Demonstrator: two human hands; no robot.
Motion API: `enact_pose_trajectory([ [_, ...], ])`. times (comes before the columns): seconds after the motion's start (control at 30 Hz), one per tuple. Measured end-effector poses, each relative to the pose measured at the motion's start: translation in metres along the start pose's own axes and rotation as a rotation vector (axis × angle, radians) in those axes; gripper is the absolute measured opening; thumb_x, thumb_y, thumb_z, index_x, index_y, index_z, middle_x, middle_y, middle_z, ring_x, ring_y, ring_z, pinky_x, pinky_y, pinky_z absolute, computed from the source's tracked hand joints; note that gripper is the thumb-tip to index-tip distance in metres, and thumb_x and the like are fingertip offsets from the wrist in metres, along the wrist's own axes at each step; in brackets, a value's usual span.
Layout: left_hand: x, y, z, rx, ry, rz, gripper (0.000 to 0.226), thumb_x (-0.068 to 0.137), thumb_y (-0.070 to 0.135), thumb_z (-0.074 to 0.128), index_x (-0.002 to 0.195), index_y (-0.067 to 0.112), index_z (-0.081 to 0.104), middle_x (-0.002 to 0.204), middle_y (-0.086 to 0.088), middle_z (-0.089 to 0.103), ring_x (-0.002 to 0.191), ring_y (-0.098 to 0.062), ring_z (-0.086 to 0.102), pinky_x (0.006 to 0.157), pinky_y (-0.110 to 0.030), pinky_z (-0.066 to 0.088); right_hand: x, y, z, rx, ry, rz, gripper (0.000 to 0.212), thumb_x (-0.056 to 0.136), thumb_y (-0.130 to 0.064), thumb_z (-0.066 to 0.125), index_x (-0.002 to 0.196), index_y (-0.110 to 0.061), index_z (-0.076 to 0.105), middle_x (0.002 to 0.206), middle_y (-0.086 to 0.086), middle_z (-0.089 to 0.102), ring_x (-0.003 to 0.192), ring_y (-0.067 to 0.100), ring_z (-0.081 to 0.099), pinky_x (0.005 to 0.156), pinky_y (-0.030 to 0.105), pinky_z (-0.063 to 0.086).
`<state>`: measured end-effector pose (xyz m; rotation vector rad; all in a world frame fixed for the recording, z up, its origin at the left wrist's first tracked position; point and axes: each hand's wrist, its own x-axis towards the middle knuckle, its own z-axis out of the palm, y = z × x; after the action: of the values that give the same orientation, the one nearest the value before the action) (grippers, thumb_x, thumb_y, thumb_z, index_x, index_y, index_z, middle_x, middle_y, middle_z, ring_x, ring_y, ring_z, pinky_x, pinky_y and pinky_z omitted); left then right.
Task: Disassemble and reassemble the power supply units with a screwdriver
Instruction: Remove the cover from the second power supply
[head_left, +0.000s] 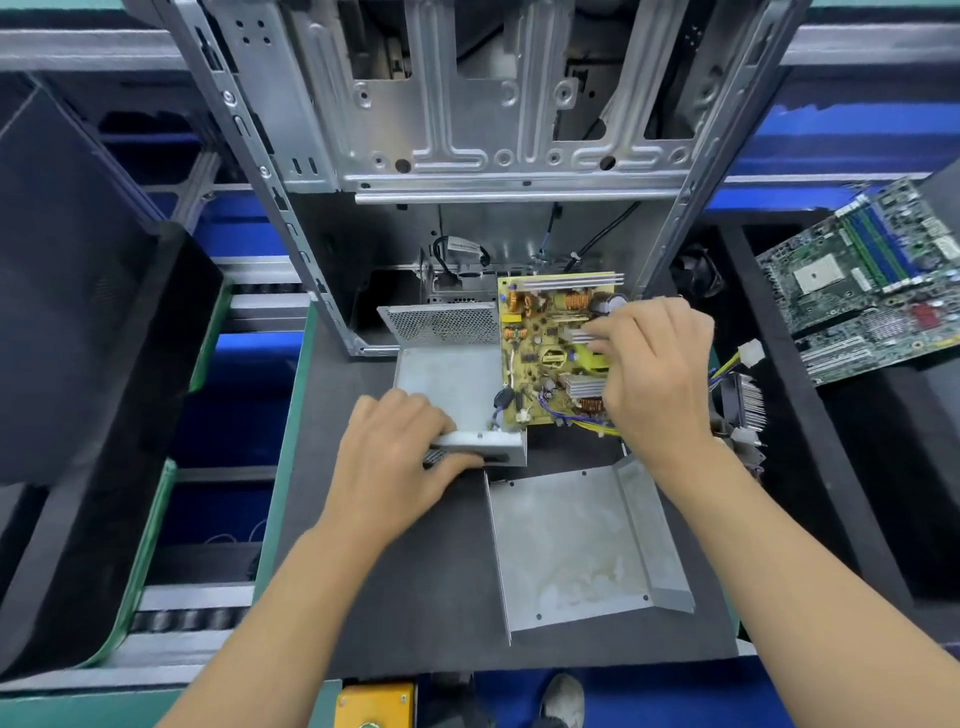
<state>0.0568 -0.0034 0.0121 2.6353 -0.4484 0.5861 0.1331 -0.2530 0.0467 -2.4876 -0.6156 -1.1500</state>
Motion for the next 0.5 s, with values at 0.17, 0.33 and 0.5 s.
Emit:
enact_pose_trajectory([
  [0.17, -0.025, 0.005, 0.013, 0.06, 0.204, 0.096, 0.032, 0.09, 0.033, 0.073, 0.069, 0.013, 0.06, 0.068, 0.0, 0.054, 0.067, -0.025, 0.04, 0.062, -0.034, 0.022, -0.006, -0.005, -0.012, -0.022, 0.175, -0.129, 0.017, 0.092, 0.0, 0.064, 0.087, -0.013, 0.073, 0.093, -0.003, 0.057, 0.085, 0.024, 0.055, 0.073, 0.044, 0.038],
  [0.33, -0.034, 0.009, 0.015, 0.079, 0.312, 0.122, 0.022, 0.097, 0.024, 0.063, 0.083, 0.02, 0.046, 0.065, -0.002, 0.053, 0.07, -0.023, 0.037, 0.065, -0.032, 0.019, -0.006, -0.005, -0.02, -0.008, 0.196, -0.199, 0.023, 0.091, 0.002, 0.063, 0.098, -0.019, 0.065, 0.096, -0.005, 0.056, 0.087, 0.023, 0.056, 0.075, 0.042, 0.037],
  [0.5, -0.036, 0.012, 0.014, 0.075, 0.314, 0.154, 0.02, 0.099, 0.024, 0.06, 0.084, 0.019, 0.048, 0.065, -0.003, 0.054, 0.07, -0.023, 0.037, 0.06, -0.035, 0.024, 0.0, -0.006, -0.024, 0.042, 0.217, -0.268, 0.022, 0.094, 0.001, 0.057, 0.097, -0.019, 0.066, 0.098, -0.005, 0.056, 0.088, 0.022, 0.055, 0.072, 0.043, 0.038],
])
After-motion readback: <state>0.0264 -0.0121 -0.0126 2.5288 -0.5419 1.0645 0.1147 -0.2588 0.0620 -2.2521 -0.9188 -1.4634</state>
